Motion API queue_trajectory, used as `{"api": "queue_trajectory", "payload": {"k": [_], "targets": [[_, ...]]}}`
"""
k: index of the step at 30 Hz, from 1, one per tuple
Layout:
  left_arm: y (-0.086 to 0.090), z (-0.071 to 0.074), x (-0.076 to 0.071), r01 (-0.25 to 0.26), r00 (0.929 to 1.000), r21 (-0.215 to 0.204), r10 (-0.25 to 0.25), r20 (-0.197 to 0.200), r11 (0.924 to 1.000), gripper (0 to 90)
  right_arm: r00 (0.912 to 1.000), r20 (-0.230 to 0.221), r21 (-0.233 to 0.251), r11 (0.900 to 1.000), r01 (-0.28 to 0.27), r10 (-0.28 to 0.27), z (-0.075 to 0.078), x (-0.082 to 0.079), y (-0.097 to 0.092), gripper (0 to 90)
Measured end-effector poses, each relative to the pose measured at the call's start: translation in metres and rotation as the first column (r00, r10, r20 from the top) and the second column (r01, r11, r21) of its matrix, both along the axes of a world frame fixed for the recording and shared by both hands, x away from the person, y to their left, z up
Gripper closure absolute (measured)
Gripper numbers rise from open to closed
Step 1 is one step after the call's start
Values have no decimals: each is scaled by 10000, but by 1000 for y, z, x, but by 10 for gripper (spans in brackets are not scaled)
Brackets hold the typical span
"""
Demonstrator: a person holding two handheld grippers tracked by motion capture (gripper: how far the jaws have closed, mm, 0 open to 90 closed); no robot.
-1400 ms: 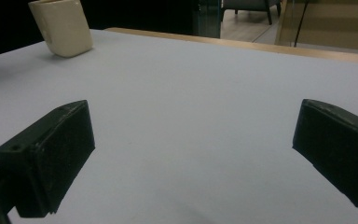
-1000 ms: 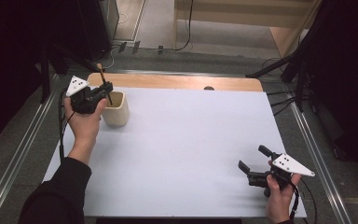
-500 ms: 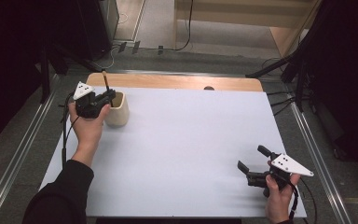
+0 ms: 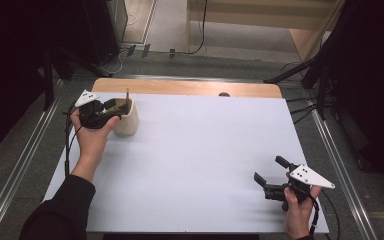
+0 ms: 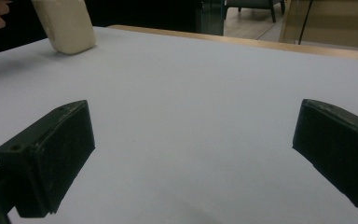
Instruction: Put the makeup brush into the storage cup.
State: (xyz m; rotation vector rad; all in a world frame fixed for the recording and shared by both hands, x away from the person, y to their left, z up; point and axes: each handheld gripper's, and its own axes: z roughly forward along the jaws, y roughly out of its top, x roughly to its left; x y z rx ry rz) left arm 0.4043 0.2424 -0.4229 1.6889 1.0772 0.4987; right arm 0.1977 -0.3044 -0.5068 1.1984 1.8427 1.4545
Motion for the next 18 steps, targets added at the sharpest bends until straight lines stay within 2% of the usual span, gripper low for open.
{"api": "queue_trajectory", "payload": {"k": [3, 5, 6, 7, 12, 18], "targets": [[3, 3, -4, 207, 9998, -121, -207, 57, 9997, 164, 10000, -21, 15, 10000, 22, -22, -1, 1, 0, 0], [5, 4, -5, 413, 9991, -255, -411, 67, 9988, 122, 10000, 5, 6, 10000, 8, -8, -1, 1, 0, 0], [6, 4, -7, 517, 9986, -156, -517, 60, 9985, 74, 10000, 3, -1, 10000, 8, -8, 0, 0, 0, 0], [7, 4, -8, 588, 9983, -244, -588, 16, 9980, 9, 10000, 14, -12, 10000, 1, -1, 0, 0, 0, 0], [12, 4, -15, 503, 9987, -356, -504, 5, 9981, 0, 10000, 8, -33, 10000, 12, -12, 0, -1, 0, 0], [12, 3, -23, 507, 9987, -264, -507, 3, 9984, 0, 10000, 11, 9, 10000, 35, -35, 0, -1, 0, 0]]}}
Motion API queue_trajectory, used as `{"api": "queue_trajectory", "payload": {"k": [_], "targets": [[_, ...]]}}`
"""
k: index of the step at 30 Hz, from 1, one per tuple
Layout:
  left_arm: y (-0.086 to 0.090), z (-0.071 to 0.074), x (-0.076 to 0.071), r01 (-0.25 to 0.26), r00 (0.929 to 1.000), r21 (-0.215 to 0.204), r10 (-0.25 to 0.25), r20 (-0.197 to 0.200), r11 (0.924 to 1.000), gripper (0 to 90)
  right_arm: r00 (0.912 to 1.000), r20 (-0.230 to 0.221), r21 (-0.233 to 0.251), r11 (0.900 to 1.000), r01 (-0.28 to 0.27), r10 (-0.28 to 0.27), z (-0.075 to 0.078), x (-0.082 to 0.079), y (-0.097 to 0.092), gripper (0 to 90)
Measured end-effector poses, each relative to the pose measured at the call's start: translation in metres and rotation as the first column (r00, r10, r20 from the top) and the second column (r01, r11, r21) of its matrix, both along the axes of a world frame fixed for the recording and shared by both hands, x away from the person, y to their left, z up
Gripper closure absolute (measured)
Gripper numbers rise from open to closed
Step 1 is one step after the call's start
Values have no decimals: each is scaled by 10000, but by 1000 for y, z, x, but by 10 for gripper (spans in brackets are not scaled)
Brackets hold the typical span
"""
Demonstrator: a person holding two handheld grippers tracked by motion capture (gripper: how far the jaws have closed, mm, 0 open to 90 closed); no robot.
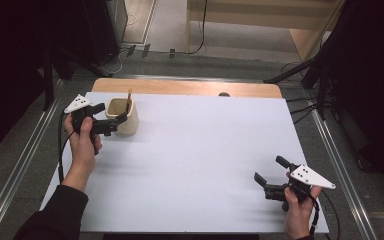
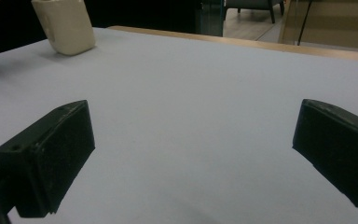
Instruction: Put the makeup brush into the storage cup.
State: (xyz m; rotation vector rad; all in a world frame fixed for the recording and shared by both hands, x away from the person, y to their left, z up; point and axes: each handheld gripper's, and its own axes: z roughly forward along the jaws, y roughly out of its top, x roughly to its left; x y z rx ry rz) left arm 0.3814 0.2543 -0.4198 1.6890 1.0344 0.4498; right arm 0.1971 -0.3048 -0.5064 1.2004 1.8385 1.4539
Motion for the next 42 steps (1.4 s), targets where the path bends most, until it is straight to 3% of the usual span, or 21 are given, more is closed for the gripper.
{"api": "queue_trajectory", "payload": {"k": [11, 23, 33, 42], "targets": [[-2, -1, -17, 219, 9993, 228, -226, 301, 9995, 0, 10000, 19, -60, 10000, -34, 35, 0, 0, 1, 0], [0, -6, -33, 33, 9991, 328, -47, 428, 9995, 0, 10000, 29, -33, 10000, -37, 37, 0, 0, 1, 0], [1, -10, -47, 55, 9989, -39, -53, 474, 10000, 0, 10000, 20, -39, 10000, -69, 70, 1, 0, 3, 0], [2, -14, -58, 110, 9988, 13, -111, 475, 9999, 0, 10000, 63, -53, 10000, -52, 52, 1, -1, 2, 0]]}}
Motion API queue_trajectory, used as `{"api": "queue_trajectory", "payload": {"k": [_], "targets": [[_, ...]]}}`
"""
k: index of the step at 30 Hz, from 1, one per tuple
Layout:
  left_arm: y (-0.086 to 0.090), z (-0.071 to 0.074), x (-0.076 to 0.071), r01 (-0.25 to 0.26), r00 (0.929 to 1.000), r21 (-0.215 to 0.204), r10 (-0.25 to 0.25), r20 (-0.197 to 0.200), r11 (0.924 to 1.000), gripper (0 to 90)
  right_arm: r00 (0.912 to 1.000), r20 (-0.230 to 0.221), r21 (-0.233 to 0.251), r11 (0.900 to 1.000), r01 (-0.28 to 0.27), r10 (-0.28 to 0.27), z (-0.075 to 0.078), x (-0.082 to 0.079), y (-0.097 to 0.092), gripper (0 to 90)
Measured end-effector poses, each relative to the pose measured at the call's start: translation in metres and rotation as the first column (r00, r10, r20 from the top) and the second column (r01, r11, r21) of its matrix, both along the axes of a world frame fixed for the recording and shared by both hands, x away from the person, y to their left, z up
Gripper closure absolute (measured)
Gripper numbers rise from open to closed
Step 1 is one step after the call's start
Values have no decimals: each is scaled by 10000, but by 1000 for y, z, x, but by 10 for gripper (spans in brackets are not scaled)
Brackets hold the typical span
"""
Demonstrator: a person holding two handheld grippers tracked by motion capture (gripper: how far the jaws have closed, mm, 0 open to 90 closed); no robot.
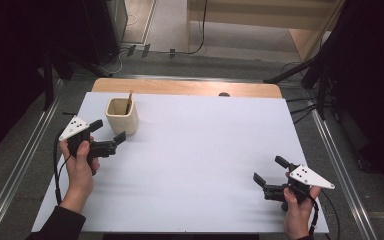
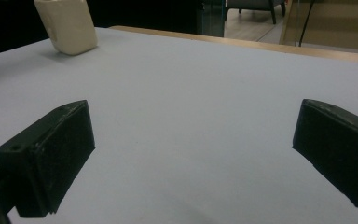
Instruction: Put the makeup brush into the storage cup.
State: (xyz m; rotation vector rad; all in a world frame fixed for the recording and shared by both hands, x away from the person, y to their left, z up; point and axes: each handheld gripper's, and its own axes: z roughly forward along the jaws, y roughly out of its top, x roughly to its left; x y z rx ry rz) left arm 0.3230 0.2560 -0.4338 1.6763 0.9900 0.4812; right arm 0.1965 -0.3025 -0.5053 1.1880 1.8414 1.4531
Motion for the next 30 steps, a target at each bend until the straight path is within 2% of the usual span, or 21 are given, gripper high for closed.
{"api": "queue_trajectory", "payload": {"k": [30], "targets": [[10, -22, -37, -40, 10000, 148, 40, -2, 9999, 0, 10000, 71, -18, 10000, -43, 43, 2, -1, 2, 0]]}}
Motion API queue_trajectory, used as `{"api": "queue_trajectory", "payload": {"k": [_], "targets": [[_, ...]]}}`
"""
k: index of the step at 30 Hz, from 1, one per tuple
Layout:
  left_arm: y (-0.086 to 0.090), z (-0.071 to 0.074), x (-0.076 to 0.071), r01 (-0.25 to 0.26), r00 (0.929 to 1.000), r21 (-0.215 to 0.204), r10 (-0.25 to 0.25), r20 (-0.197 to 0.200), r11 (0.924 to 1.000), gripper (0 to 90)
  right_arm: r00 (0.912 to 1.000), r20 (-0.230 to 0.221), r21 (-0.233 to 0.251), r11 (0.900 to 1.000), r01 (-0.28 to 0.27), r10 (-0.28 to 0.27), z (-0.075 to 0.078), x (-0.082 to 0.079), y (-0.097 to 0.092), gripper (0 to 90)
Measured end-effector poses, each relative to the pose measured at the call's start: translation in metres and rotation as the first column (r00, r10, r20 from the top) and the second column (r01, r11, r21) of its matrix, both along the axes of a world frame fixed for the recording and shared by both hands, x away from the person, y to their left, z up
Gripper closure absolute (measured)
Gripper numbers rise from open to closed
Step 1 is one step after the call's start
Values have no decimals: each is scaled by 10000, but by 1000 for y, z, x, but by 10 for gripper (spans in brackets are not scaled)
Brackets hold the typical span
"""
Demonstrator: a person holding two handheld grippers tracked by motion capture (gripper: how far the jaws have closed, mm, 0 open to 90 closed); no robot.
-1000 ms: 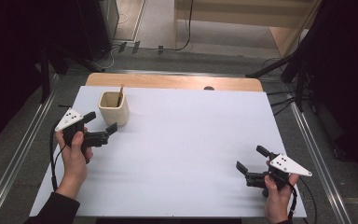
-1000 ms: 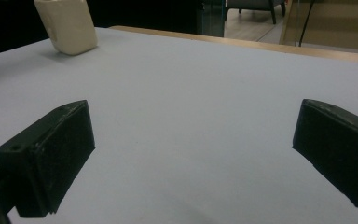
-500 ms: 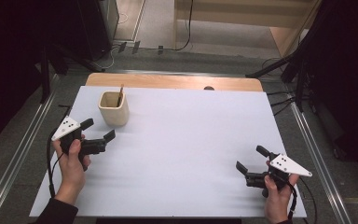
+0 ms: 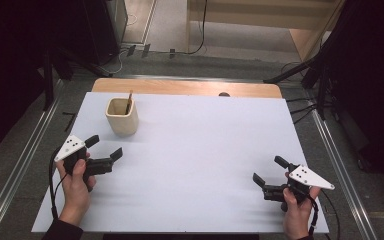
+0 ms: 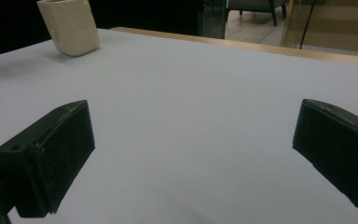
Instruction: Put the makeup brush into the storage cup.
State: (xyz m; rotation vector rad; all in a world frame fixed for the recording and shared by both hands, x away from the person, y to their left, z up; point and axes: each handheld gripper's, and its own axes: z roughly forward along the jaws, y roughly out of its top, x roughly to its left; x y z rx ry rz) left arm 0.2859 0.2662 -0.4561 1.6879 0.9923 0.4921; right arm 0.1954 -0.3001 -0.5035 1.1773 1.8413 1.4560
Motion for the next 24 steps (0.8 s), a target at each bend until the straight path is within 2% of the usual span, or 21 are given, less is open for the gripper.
{"api": "queue_trajectory", "payload": {"k": [6, 17, 20, 24], "targets": [[3, -5, -9, 56, 10000, 55, -56, 7, 10000, 0, 10000, -1, -11, 10000, -2, 2, 0, 0, 0, 0], [6, -15, -17, -9, 9996, 78, 11, -270, 10000, 0, 10000, -13, -13, 10000, 2, -2, 0, 0, 1, 0], [6, -17, -20, 16, 9997, 288, -9, -259, 9996, 0, 10000, -8, -20, 10000, 15, -15, 0, 0, 0, 0], [8, -18, -24, -10, 9996, 303, 18, -276, 9995, 0, 10000, 20, -54, 10000, 28, -28, 0, 0, 0, 0]]}}
